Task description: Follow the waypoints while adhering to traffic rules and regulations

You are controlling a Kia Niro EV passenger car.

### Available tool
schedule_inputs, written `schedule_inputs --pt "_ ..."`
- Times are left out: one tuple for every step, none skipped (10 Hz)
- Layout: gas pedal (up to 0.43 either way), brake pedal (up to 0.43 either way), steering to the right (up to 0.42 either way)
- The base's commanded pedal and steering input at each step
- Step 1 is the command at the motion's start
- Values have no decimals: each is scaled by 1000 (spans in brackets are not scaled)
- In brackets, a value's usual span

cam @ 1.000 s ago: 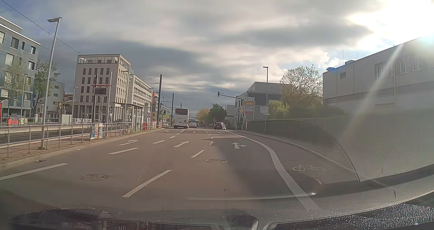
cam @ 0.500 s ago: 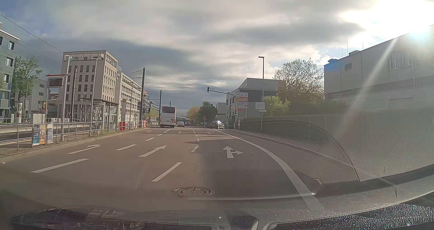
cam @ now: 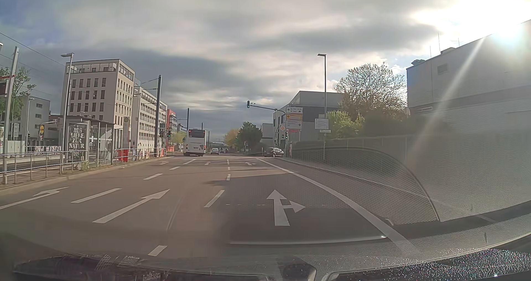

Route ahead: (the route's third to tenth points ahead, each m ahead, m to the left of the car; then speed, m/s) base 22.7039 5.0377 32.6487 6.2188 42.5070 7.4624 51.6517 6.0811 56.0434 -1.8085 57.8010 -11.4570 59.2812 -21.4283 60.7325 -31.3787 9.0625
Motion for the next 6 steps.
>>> schedule_inputs --pt "28 0 -2" --pt "28 0 -6" --pt "28 0 -11" --pt "20 0 -15" --pt "20 0 -17" --pt "20 0 -21"
